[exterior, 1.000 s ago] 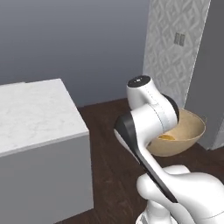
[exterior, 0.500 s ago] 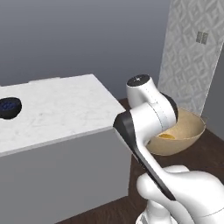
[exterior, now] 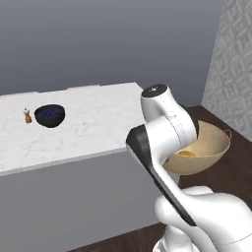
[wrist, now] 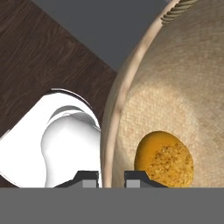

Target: Open the cabinet, pick up the bread from the cabinet and place it in the basket. Then move the basket to the dining counter.

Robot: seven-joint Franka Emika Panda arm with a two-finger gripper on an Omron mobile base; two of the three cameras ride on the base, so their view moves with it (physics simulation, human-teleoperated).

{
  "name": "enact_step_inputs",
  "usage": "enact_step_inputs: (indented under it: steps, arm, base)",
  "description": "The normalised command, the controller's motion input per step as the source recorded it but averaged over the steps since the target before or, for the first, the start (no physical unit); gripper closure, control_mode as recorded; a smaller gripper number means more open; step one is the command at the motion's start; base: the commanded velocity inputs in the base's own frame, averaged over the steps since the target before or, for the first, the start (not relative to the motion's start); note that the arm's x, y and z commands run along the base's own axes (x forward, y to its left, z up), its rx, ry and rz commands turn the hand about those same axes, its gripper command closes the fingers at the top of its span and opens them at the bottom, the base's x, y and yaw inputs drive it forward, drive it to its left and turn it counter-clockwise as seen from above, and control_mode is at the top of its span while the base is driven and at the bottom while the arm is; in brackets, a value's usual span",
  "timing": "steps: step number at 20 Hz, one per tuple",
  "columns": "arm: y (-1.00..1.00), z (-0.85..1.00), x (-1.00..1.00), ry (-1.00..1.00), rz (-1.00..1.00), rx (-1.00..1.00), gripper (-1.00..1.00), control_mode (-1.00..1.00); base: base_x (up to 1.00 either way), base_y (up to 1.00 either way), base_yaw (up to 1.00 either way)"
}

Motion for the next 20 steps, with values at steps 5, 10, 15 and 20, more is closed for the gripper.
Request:
enact_step_inputs:
  steps: [5, 10, 15, 20]
  arm:
    - [0.00, 0.00, 0.00, 0.00, 0.00, 0.00, 1.00, 1.00]
    - [0.00, 0.00, 0.00, 0.00, 0.00, 0.00, 1.00, 1.00]
    - [0.00, 0.00, 0.00, 0.00, 0.00, 0.00, 1.00, 1.00]
    - [0.00, 0.00, 0.00, 0.00, 0.00, 0.00, 1.00, 1.00]
  base:
    - [0.52, 0.47, 0.00]
    - [0.50, 0.46, 0.00]
    - [0.44, 0.43, 0.00]
    - [0.48, 0.40, 0.00]
